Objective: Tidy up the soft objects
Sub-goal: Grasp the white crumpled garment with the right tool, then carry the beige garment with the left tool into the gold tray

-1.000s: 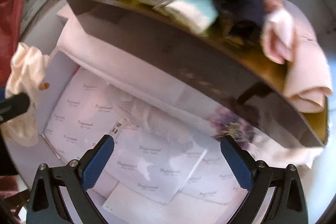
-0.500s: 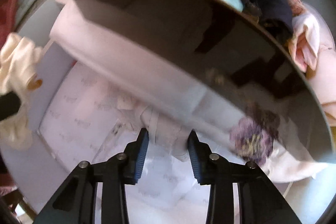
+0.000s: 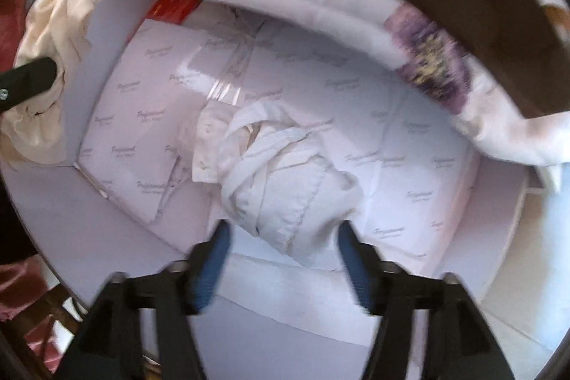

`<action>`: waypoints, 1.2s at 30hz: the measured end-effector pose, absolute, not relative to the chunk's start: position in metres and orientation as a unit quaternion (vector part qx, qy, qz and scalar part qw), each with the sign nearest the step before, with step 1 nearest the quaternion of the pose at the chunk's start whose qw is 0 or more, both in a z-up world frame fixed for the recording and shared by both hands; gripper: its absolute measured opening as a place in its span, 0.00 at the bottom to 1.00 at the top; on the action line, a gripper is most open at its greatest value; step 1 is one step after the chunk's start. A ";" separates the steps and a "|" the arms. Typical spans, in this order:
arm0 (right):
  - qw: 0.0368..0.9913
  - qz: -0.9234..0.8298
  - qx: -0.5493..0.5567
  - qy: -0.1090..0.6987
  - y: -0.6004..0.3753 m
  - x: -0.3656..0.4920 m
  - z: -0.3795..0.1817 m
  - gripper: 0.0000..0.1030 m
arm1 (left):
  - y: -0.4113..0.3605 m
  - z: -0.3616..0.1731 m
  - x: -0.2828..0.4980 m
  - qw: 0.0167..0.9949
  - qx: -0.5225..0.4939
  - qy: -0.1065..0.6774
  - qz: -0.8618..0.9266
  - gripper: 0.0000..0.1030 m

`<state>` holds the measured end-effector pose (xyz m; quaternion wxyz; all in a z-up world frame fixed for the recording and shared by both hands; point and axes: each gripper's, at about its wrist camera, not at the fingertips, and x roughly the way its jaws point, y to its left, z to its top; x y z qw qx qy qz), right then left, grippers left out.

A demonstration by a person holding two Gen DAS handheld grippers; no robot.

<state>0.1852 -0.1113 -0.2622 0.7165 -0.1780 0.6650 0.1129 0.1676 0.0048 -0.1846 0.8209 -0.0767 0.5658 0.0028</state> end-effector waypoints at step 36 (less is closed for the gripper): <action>0.693 -0.018 -0.014 0.721 -0.152 0.175 -0.291 0.49 | -0.014 -0.195 0.161 0.834 -0.039 0.549 -0.026 0.32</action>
